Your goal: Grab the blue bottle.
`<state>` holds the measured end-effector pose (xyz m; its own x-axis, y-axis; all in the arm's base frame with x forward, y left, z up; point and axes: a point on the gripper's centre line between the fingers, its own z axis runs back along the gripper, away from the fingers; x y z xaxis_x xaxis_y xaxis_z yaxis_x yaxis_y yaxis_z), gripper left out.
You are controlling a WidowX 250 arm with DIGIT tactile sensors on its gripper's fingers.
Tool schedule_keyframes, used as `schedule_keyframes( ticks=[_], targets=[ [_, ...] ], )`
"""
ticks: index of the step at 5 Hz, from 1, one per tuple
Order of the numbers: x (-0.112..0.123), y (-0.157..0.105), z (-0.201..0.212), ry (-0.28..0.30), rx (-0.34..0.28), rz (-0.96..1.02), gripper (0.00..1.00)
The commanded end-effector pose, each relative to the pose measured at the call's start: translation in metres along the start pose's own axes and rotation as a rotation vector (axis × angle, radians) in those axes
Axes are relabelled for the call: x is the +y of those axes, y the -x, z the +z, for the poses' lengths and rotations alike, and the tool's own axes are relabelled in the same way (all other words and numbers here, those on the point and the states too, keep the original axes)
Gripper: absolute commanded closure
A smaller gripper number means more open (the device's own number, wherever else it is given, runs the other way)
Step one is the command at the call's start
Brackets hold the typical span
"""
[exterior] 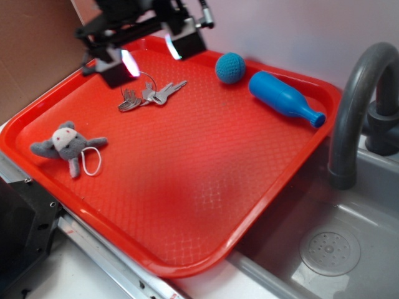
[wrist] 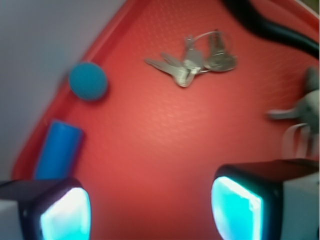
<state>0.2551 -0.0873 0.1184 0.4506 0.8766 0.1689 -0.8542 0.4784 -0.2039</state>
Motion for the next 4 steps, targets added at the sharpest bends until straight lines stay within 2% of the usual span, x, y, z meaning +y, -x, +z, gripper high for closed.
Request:
schedule_keyframes(
  ticks=[1,2,3,4],
  targets=[
    [-0.056,-0.027,-0.028,0.054,-0.066,0.113,0.0],
    [-0.074,-0.032,-0.043,0.038,-0.088,0.119,0.0],
    [-0.083,-0.039,-0.06,0.01,-0.069,0.129,0.0],
    [-0.09,-0.031,-0.081,-0.031,-0.04,0.1,0.0]
  ],
)
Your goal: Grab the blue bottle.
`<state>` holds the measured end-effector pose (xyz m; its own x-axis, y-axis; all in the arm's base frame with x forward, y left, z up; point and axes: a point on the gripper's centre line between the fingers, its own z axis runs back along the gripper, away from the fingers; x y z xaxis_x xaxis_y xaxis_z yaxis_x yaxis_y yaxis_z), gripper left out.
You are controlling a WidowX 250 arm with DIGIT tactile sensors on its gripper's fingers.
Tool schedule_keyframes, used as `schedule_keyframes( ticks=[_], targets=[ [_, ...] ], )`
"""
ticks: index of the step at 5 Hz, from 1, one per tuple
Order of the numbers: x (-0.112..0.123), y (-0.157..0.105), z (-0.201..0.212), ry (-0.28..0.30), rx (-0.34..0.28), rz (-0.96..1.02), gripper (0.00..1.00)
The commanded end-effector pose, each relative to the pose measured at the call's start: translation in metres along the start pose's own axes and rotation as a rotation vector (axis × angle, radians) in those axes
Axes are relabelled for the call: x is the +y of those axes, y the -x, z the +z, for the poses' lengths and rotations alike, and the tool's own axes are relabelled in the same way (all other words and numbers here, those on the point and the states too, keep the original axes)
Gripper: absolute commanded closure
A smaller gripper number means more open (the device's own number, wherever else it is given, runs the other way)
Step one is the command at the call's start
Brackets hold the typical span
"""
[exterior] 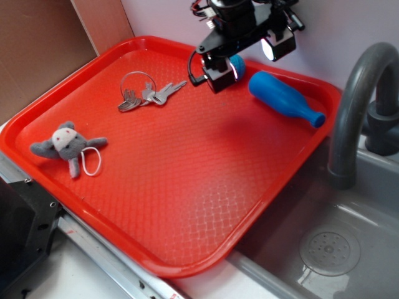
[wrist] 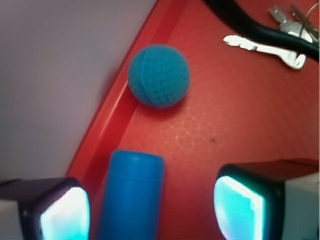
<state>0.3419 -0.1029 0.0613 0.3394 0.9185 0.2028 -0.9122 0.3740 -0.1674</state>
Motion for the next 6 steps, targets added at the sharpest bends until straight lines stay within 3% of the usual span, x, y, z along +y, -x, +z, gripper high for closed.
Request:
schedule_keyframes(
  ticks=[1,2,3,4,5,6],
  targets=[
    [-0.023,-0.003,-0.02,0.005,0.031,-0.027,0.0],
    [-0.026,0.004,-0.03,0.01,0.035,-0.049,0.0],
    [-0.024,0.008,-0.032,-0.012,0.031,-0.054,1.0],
    [-0.017,0.012,-0.02,-0.001,0.077,-0.086,1.0],
    [-0.003,0.008,0.013,0.049,0.155,-0.233,1.0],
    [0.017,-0.003,0.039,0.094,0.292,-0.447,1.0]
  ],
)
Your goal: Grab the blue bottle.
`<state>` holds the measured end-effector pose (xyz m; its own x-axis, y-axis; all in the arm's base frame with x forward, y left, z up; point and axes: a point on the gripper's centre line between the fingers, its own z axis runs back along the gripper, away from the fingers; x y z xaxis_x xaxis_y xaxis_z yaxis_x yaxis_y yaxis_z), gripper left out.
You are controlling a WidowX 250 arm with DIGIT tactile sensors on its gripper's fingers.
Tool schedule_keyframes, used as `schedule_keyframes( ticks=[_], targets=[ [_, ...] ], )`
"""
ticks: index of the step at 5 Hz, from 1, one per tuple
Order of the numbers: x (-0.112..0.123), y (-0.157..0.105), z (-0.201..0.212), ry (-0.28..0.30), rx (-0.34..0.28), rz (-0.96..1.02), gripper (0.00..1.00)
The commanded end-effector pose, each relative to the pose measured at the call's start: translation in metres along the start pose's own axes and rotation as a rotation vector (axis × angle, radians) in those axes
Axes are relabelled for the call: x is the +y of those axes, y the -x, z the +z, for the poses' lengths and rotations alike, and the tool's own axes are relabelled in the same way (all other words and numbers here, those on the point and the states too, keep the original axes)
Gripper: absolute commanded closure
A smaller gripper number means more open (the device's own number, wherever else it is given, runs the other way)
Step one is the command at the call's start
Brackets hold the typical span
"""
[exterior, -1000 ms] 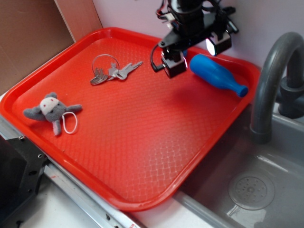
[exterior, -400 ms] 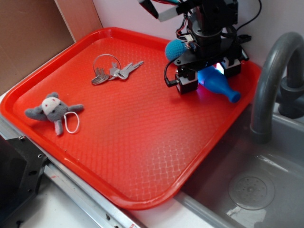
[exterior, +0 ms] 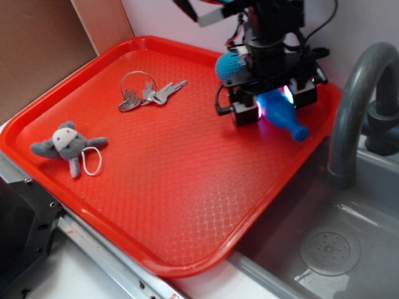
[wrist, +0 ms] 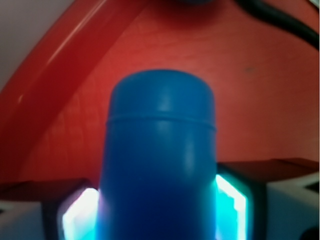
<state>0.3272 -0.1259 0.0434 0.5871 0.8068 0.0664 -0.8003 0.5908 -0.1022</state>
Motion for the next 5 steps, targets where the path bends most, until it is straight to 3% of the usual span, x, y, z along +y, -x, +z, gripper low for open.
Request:
schedule_keyframes(
  ticks=[1,2,3,4,5],
  targets=[
    [0.043,-0.017,0.088,0.197,0.21,-0.416,1.0],
    [0.088,-0.024,0.134,0.196,0.224,-0.6,1.0],
    [0.133,-0.018,0.178,0.157,0.127,-0.63,1.0],
    [0.167,-0.015,0.204,0.19,0.092,-0.669,1.0],
    [0.186,-0.005,0.206,0.248,0.055,-0.548,1.0]
  ],
)
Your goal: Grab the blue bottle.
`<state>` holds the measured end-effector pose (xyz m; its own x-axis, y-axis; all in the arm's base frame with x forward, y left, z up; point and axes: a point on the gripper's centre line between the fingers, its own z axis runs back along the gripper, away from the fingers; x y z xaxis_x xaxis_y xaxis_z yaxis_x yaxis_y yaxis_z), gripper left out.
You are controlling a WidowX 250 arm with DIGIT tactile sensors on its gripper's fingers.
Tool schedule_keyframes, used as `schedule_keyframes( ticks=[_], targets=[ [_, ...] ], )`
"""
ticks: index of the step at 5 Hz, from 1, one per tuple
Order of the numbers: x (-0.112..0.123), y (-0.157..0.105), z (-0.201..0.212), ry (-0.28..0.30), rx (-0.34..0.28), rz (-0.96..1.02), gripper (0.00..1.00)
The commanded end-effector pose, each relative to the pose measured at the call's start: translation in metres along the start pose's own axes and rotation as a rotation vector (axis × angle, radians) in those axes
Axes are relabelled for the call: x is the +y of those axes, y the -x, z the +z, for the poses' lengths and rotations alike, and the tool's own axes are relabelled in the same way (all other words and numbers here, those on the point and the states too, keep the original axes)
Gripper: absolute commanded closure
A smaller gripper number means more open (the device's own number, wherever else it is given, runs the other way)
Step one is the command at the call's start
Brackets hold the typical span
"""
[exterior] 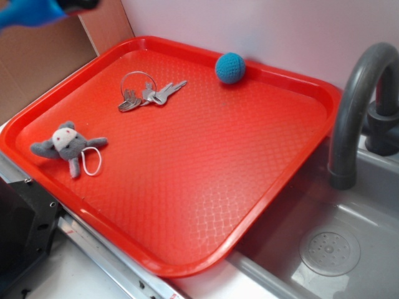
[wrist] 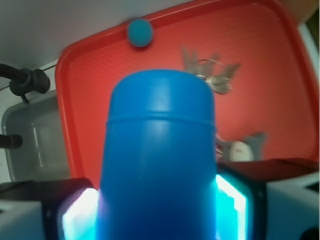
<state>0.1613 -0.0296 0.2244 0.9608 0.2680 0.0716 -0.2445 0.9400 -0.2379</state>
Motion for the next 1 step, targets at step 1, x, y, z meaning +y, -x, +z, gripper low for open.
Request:
schedule_keyframes(
  ticks=[1],
  targets=[
    [0.0195,-0.011,0.0074,-0.049,0.032,0.07,0.0]
  ],
)
